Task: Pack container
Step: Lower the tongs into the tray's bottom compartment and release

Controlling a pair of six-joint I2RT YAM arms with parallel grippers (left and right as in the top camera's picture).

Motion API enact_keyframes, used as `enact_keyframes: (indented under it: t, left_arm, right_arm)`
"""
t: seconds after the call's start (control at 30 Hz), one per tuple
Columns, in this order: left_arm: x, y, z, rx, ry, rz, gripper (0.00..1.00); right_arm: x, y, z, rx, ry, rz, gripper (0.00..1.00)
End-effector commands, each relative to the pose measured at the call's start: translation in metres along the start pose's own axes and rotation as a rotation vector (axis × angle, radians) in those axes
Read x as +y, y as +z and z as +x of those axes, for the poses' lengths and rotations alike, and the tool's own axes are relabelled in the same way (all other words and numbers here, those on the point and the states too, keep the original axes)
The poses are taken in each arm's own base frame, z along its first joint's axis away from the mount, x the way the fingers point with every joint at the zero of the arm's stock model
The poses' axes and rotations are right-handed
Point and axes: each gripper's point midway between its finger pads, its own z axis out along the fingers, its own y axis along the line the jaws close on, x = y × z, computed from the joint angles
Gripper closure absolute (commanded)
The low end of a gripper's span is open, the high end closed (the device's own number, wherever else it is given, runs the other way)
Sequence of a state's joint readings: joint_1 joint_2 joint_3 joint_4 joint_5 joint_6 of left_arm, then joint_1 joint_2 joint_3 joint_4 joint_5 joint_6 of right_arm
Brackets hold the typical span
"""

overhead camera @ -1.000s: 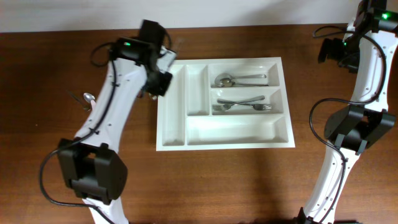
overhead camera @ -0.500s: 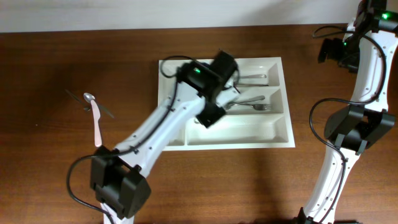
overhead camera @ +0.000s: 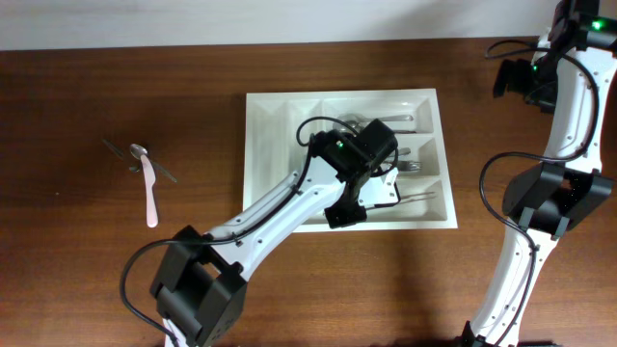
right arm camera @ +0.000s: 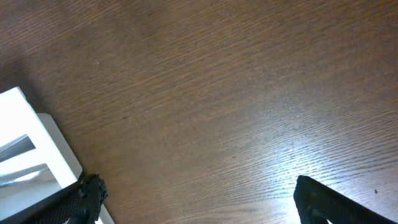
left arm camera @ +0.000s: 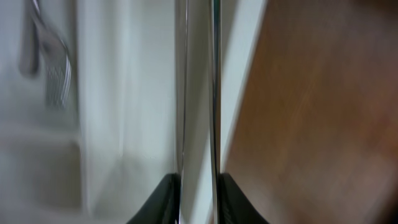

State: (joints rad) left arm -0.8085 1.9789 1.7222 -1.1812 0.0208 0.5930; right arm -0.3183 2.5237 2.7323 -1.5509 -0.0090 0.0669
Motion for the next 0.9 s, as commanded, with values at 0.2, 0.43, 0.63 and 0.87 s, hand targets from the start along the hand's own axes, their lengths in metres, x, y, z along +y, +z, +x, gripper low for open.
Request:
enact_keyframes:
  t: [0.2, 0.43, 0.63, 0.87]
  left_arm:
    - [0.003, 0.033, -0.008, -0.061, 0.061, -0.021, 0.98]
    - [0.028, 0.032, 0.0, -0.009, 0.048, -0.144, 0.49]
    - [0.048, 0.024, 0.0, 0.014, 0.033, -0.251, 0.46]
    - [0.1, -0.023, -0.021, -0.126, -0.158, -0.379, 0.49]
  right_arm:
    - [0.003, -0.013, -0.004, -0.032, -0.011, -0.009, 0.01]
    - [0.003, -0.013, -0.004, -0.032, -0.011, -0.009, 0.01]
    - [0.003, -0.013, -0.004, -0.032, -0.011, -0.009, 0.01]
    - [0.003, -0.013, -0.004, -0.032, -0.011, -0.009, 0.01]
